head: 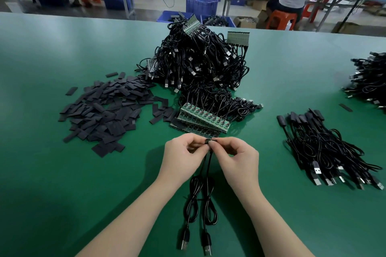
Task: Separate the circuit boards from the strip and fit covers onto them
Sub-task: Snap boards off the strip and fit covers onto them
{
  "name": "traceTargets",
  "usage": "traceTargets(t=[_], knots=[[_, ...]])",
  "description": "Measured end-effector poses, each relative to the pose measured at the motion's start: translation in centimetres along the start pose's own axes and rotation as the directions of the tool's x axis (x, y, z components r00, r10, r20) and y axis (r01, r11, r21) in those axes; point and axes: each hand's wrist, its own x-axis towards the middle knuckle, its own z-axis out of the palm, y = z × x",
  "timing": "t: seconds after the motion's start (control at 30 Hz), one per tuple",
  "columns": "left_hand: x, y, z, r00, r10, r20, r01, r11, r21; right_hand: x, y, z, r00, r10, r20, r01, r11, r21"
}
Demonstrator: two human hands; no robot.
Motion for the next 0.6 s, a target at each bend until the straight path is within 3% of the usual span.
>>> traceTargets(t=[0.13, 0.27, 0.37, 0.43, 0.5, 0.6], knots=[[0.1, -0.1, -0.1, 1.0, 0.01, -0.02, -0.009, 1.0, 0.028, -0.1, 0.3, 0.4, 0.999, -0.023, -0.042, 0.022, 0.999, -0.036], [0.1, -0.4, -0.3, 1.0, -0.007, -0.009, 0.008, 0.997, 0.081, 0.0, 0.2, -0.1, 0.99, 0.027, -0.136, -0.021, 0.999, 0.044], [0.0, -0.9, -0.7, 0.999, -0.017, 0.051, 0.005, 0.977, 0.214, 0.2, -1.2, -1.3, 0.934, -0.058, -0.353, 0.128, 0.976, 0.178], [-0.1, -1.0, -0.8, 0.992, -0.025, 0.121, -0.019, 0.938, 0.345, 0.6, -2.7, -2.1, 0.894, -0.146, -0.424, 0.259, 0.94, 0.223], [-0.1, -0.9, -0.7, 0.99, 0.047, 0.13, -0.101, 0.889, 0.447, 1.1, -4.5, -2.3, 0.895, -0.193, -0.403, 0.311, 0.916, 0.253], [0.1, -0.5, -1.0, 0.99, 0.141, 0.018, -0.135, 0.896, 0.424, 1.6, -7.0, -1.8, 0.948, -0.137, -0.288, 0.24, 0.901, 0.361]])
